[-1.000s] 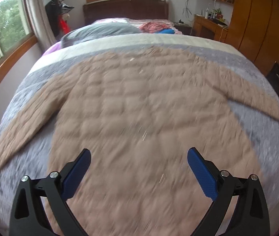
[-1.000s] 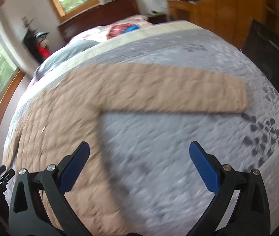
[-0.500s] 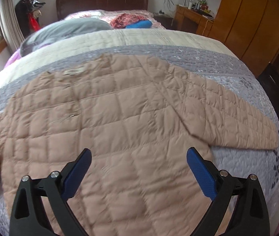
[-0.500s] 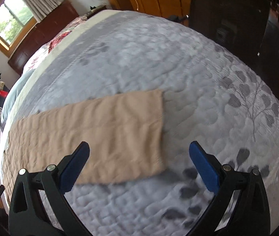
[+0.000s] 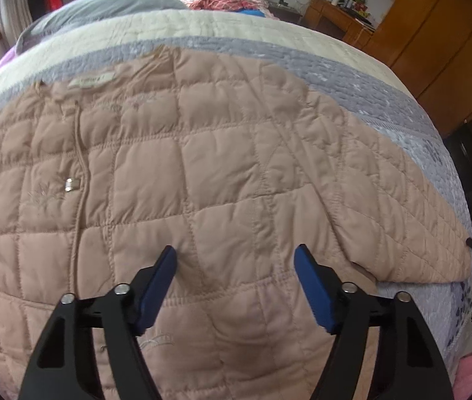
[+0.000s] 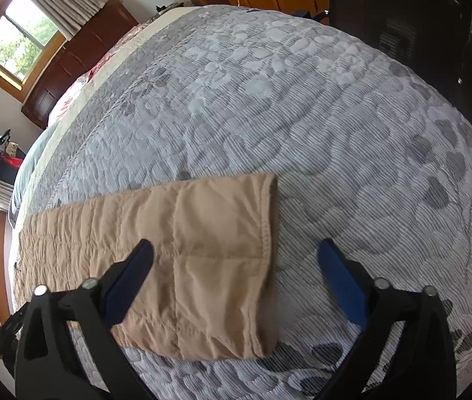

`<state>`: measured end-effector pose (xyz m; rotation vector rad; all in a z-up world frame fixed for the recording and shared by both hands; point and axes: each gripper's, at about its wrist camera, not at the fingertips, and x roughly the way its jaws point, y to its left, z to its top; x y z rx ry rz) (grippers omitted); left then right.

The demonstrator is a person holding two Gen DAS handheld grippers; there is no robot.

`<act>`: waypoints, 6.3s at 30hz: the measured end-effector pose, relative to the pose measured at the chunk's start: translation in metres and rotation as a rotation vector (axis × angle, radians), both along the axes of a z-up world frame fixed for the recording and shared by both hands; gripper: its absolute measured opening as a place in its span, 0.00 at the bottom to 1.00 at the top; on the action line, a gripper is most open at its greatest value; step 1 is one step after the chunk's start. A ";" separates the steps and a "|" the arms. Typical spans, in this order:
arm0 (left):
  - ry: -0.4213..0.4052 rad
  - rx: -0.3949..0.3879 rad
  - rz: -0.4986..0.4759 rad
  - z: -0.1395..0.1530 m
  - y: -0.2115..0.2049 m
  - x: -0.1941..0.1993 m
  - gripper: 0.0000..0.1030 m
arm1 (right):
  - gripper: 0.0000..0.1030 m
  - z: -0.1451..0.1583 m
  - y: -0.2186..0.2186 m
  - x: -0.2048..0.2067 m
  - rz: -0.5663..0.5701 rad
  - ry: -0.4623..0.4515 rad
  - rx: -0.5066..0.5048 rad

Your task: Fold large clothes

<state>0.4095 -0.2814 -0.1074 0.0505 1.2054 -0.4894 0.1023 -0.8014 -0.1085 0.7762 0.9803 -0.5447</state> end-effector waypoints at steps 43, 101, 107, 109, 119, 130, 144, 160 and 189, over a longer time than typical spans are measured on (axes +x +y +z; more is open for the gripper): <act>0.015 -0.110 0.094 0.007 0.111 0.010 0.18 | 0.09 0.045 0.320 0.241 0.626 -0.172 0.057; -0.148 -0.147 0.335 0.041 0.219 0.038 0.02 | 0.34 0.007 0.298 0.229 0.579 -0.113 0.056; -0.068 -0.083 0.325 -0.011 0.221 0.049 0.03 | 0.36 -0.005 0.305 0.234 0.583 -0.055 -0.001; -0.100 -0.072 0.311 -0.018 0.218 0.049 0.05 | 0.36 -0.005 0.313 0.236 0.593 -0.039 -0.046; -0.252 -0.010 0.397 0.035 0.229 0.027 0.23 | 0.39 0.055 0.325 0.213 0.567 -0.135 -0.169; -0.177 -0.009 0.193 0.029 0.146 0.001 0.23 | 0.37 0.034 0.407 0.247 0.717 -0.003 -0.099; -0.099 0.024 0.167 -0.006 0.148 0.007 0.24 | 0.35 0.014 0.420 0.252 0.733 0.009 -0.157; -0.100 0.047 0.174 -0.009 0.133 0.054 0.34 | 0.36 0.000 0.408 0.313 0.679 0.054 -0.171; -0.091 -0.006 1.060 0.011 0.603 -0.111 0.59 | 0.42 0.033 0.383 0.194 0.712 -0.063 -0.154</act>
